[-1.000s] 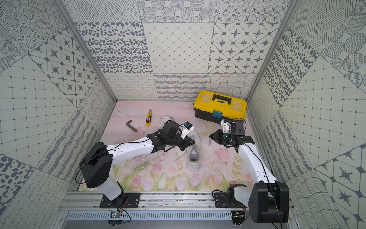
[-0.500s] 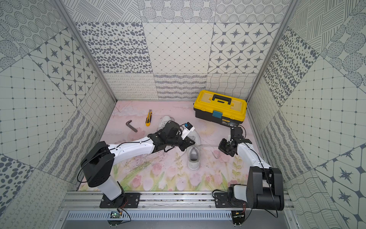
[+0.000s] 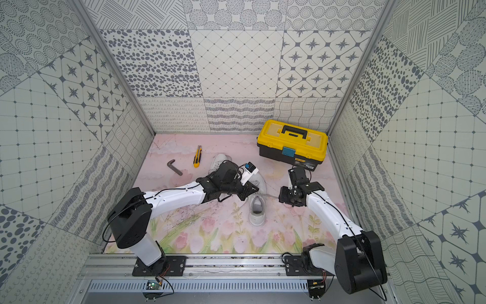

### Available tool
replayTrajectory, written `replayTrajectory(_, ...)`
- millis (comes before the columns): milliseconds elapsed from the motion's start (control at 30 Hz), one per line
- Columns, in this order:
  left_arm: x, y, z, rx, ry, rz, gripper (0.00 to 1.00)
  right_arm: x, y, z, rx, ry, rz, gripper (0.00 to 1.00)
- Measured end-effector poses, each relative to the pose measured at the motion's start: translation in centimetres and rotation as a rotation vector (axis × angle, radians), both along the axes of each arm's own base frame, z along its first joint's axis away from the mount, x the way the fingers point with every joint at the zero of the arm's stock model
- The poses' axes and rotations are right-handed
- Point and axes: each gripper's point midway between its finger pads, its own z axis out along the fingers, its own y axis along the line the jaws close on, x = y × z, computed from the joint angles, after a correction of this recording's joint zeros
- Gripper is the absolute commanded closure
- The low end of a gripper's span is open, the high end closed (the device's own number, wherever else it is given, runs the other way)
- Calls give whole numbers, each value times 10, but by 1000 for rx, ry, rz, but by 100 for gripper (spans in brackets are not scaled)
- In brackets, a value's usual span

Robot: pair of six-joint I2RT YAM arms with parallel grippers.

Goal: Tie the shoes
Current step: Cross the shoelace with the shoelace.

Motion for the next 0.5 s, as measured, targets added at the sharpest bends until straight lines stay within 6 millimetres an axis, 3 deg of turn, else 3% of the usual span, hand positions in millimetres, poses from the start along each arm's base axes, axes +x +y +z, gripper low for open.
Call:
replayTrajectory(133, 0, 0, 0, 1, -1, 2, 100, 9, 17, -15, -90, 37, 110, 38)
replayTrajectory(500, 1, 1, 0, 4, -3, 8, 100, 27, 28, -42, -179, 82, 270, 35)
